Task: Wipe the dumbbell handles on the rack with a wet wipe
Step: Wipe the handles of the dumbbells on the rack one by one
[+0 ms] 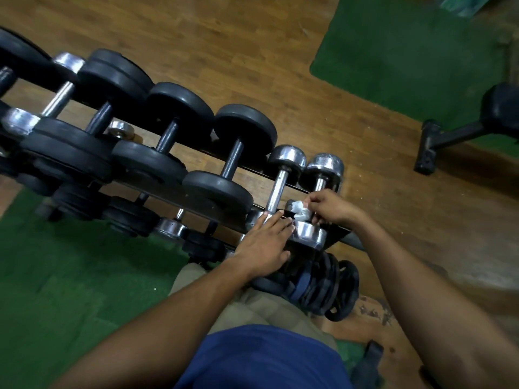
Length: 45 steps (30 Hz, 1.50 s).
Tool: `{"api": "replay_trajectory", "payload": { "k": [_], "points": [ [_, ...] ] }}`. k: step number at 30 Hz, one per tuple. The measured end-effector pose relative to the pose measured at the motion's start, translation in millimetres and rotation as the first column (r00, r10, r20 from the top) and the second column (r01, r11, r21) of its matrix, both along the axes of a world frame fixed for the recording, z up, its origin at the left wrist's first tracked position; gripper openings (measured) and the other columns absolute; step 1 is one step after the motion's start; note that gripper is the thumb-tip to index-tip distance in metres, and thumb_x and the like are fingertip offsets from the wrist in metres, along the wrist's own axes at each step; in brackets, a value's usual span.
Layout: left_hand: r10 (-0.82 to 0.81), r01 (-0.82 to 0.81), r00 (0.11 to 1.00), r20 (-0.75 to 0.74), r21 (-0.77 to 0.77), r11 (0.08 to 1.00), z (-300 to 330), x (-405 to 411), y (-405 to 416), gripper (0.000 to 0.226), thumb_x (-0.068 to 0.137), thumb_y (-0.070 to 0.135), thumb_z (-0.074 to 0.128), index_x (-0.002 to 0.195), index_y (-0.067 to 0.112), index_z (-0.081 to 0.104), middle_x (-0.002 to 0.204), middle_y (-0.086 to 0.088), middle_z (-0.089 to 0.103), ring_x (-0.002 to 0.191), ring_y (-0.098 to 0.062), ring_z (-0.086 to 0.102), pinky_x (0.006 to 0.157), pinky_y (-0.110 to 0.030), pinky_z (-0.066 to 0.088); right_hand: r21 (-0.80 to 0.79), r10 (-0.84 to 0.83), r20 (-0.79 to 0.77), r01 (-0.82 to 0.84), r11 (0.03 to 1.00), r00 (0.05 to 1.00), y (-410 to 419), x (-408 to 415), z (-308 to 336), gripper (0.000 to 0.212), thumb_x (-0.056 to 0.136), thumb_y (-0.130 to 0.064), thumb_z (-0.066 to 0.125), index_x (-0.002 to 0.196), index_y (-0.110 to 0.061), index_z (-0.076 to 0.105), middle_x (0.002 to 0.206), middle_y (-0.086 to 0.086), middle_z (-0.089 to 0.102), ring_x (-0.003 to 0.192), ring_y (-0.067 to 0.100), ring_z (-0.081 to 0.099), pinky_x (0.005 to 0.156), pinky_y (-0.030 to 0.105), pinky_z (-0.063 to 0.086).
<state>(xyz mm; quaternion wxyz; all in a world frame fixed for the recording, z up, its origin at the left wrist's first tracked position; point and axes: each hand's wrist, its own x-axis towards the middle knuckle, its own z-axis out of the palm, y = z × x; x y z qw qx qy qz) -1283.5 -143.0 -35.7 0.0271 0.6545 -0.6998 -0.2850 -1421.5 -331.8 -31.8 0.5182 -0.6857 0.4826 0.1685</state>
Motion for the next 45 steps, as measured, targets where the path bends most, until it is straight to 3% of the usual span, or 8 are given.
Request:
{"api": "replay_trajectory", "payload": {
  "k": [3,10,15,19,26,31,36,45],
  "points": [
    [0.03,-0.03,0.998,-0.051,0.014,0.999,0.9,3.3,8.4,0.072,0.099,0.043,0.051,0.16,0.017,0.024,0.17,0.001,0.015,0.157,-0.016,-0.003,0.127,-0.044,0.0,-0.045,-0.154,0.094,0.159,0.986,0.984,12.2,-5.4,2.1,0.025,0.104,-0.017,0.052,0.083,-0.013,0.065,0.07,0.01,0.069,0.067,0.024,0.066,0.064,0.04,0.054],
    [0.201,-0.205,0.949,-0.242,0.009,0.979,8.1,21.6,47.8,0.074,0.1,0.042,0.054,0.162,0.02,0.02,0.169,0.001,0.02,0.156,-0.016,0.008,0.128,-0.042,0.006,-0.235,-0.359,0.279,0.426,0.874,0.891,68.8,4.7,26.2,0.017,0.1,-0.023,0.055,0.091,-0.018,0.069,0.082,0.001,0.069,0.073,0.015,0.061,0.068,0.031,0.045],
    [0.34,-0.347,0.893,-0.296,0.03,0.937,12.0,65.4,104.0,0.071,0.101,0.039,0.056,0.16,0.015,0.024,0.167,-0.002,0.024,0.156,-0.018,0.013,0.127,-0.039,0.012,-0.339,-0.341,0.37,0.467,0.817,0.864,124.6,39.4,42.5,0.017,0.099,-0.032,0.058,0.094,-0.021,0.071,0.084,-0.003,0.07,0.082,0.017,0.067,0.077,0.034,0.05],
    [0.483,-0.492,0.826,-0.291,0.046,0.869,15.4,119.0,166.3,0.072,0.1,0.039,0.059,0.159,0.01,0.029,0.165,-0.008,0.03,0.153,-0.024,0.023,0.124,-0.042,0.021,-0.259,-0.348,0.435,0.485,0.835,0.83,178.2,90.5,47.6,0.024,0.097,-0.037,0.059,0.089,-0.019,0.071,0.079,-0.001,0.07,0.07,0.013,0.065,0.075,0.04,0.055],
    [0.703,-0.713,0.668,-0.243,0.06,0.698,33.1,220.4,285.1,0.069,0.1,0.048,0.054,0.155,0.01,0.035,0.159,-0.01,0.039,0.149,-0.028,0.03,0.122,-0.042,0.025,-0.143,-0.236,0.452,0.331,0.933,0.86,275.9,213.2,51.6,0.038,0.082,-0.061,0.06,0.087,-0.026,0.074,0.085,-0.002,0.074,0.078,0.016,0.069,0.083,0.045,0.057],
    [0.814,-0.823,0.549,-0.191,0.049,0.566,47.6,293.7,355.0,0.072,0.102,0.046,0.054,0.157,0.006,0.031,0.161,-0.015,0.036,0.149,-0.029,0.031,0.122,-0.041,0.025,-0.072,-0.123,0.438,0.171,0.983,0.891,333.8,310.1,61.4,0.029,0.094,-0.044,0.064,0.089,-0.017,0.073,0.094,0.007,0.075,0.088,0.022,0.071,0.089,0.043,0.057],
    [0.903,-0.913,0.395,-0.168,0.034,0.405,59.3,361.5,404.5,0.071,0.102,0.047,0.052,0.156,0.005,0.032,0.161,-0.016,0.036,0.149,-0.03,0.031,0.122,-0.038,0.025,-0.11,0.108,0.4,-0.07,0.992,0.91,365.6,400.3,56.9,0.045,0.068,-0.067,0.071,0.088,-0.027,0.073,0.084,-0.004,0.075,0.086,0.019,0.07,0.083,0.044,0.056],
    [0.967,-0.972,0.205,-0.15,0.086,0.22,62.3,479.2,457.4,0.072,0.104,0.05,0.047,0.159,0.007,0.027,0.164,-0.015,0.029,0.151,-0.03,0.027,0.122,-0.038,0.024,-0.253,0.345,0.333,-0.269,0.929,0.878,394.7,550.1,50.4,0.022,0.085,-0.03,0.075,0.106,-0.024,0.07,0.093,0.002,0.073,0.085,0.016,0.066,0.077,0.032,0.051]
  ]
}}
